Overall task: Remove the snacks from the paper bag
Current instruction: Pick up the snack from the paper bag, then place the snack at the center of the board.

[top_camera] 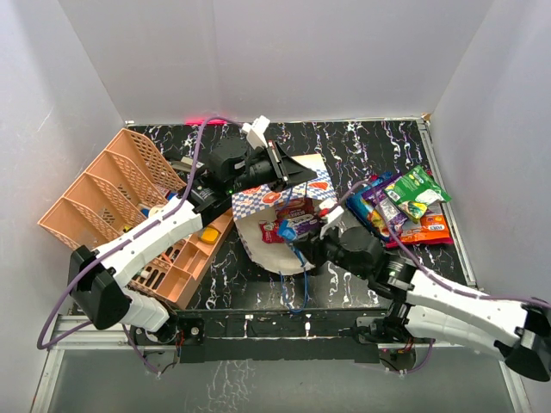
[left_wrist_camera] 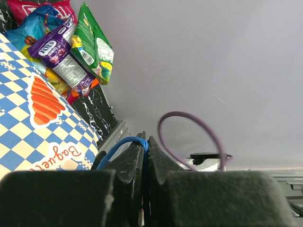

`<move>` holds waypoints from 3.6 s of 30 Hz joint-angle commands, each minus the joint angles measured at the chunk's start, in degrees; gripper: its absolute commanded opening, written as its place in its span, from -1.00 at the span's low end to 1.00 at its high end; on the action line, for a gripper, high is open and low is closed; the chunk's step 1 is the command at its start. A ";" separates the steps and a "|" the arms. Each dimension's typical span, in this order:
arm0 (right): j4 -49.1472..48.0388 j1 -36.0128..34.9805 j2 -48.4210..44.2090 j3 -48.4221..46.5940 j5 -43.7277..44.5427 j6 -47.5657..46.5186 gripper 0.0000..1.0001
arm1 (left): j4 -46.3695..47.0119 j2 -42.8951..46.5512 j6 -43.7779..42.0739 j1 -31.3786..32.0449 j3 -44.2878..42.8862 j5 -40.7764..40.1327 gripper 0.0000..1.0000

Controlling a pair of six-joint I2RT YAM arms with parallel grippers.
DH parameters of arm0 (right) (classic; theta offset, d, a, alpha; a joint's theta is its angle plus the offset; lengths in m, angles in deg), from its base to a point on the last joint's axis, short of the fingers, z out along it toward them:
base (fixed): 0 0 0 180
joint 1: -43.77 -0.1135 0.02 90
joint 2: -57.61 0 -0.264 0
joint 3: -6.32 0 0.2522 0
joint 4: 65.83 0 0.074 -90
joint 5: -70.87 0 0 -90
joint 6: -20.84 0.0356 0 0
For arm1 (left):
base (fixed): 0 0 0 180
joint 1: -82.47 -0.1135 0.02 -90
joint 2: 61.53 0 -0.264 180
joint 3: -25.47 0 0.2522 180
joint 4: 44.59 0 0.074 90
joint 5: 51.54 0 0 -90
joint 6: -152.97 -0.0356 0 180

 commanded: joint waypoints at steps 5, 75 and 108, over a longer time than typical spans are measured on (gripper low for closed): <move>13.30 0.12 -13.17 -10.08 3.36 2.74 -0.70 | 0.54 3.98 -1.49 -0.24 -1.62 -1.24 -1.00; 18.87 53.48 18.74 -24.49 29.71 -2.62 -0.42 | 12.89 2.66 -0.42 -1.01 7.05 9.51 -1.00; 30.56 15.87 1.82 -27.45 22.44 -9.33 0.97 | -2.45 2.66 -5.20 -1.91 0.99 8.43 -1.00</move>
